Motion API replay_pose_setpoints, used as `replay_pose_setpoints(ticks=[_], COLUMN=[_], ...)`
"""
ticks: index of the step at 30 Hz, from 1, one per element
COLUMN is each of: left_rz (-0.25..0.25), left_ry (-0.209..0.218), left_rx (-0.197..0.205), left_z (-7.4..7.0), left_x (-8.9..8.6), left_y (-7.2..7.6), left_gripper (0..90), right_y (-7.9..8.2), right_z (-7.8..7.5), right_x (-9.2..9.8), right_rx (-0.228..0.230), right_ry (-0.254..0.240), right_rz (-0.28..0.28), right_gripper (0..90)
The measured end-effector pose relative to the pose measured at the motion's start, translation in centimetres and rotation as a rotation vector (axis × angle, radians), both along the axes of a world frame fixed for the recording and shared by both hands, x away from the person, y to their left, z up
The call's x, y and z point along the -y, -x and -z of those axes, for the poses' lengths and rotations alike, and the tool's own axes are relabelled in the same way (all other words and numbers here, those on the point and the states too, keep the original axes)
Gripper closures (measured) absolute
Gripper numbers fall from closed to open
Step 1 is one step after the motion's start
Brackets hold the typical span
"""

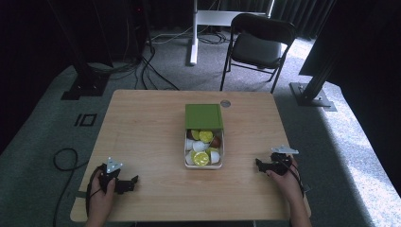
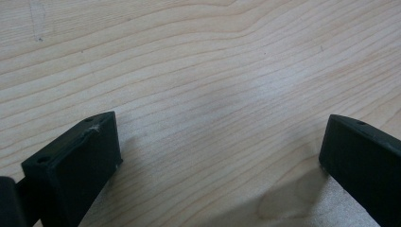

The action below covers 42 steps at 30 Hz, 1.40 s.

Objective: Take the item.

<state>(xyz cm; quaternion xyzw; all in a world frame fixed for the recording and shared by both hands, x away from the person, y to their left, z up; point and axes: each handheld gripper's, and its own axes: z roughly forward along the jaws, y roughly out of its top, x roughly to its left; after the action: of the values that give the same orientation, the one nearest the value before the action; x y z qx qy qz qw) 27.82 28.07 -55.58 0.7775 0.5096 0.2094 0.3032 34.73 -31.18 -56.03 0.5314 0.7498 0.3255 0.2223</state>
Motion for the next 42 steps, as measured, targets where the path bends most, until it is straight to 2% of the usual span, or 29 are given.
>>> replay_pose_setpoints(ticks=[23, 30, 32, 36, 40, 42], left_rz=[0.001, -0.034, -0.034, -0.045, -0.035, -0.029], left_ry=[-0.003, 0.051, 0.035, 0.051, 0.061, 0.048], left_rx=[-0.006, -0.02, -0.016, 0.0, 0.014, 0.023], left_z=[-0.1, -0.3, -0.4, -0.8, -1.4, -1.8], left_x=[0.0, -0.1, -0.1, -0.2, 0.1, 0.3], left_y=[-0.1, -0.4, -0.5, -0.5, -0.7, -0.8], left_gripper=[0.6, 0.6, 0.6, 0.6, 0.6, 0.6], right_y=[0.0, 0.0, 0.0, 0.0, 0.0, 0.0], right_z=[0.0, 0.0, 0.0, 0.0, 0.0, 0.0], right_x=[0.0, 0.0, 0.0, 0.0, 0.0, 0.0], right_rx=[0.0, 0.0, 0.0, -0.001, 0.0, 0.0], right_ry=[0.0, 0.0, 0.0, 0.0, 0.0, 0.0], right_rz=[0.0, 0.0, 0.0, 0.0, 0.0, 0.0], right_gripper=[11.3, 11.3, 11.3, 11.3, 11.3, 11.3])
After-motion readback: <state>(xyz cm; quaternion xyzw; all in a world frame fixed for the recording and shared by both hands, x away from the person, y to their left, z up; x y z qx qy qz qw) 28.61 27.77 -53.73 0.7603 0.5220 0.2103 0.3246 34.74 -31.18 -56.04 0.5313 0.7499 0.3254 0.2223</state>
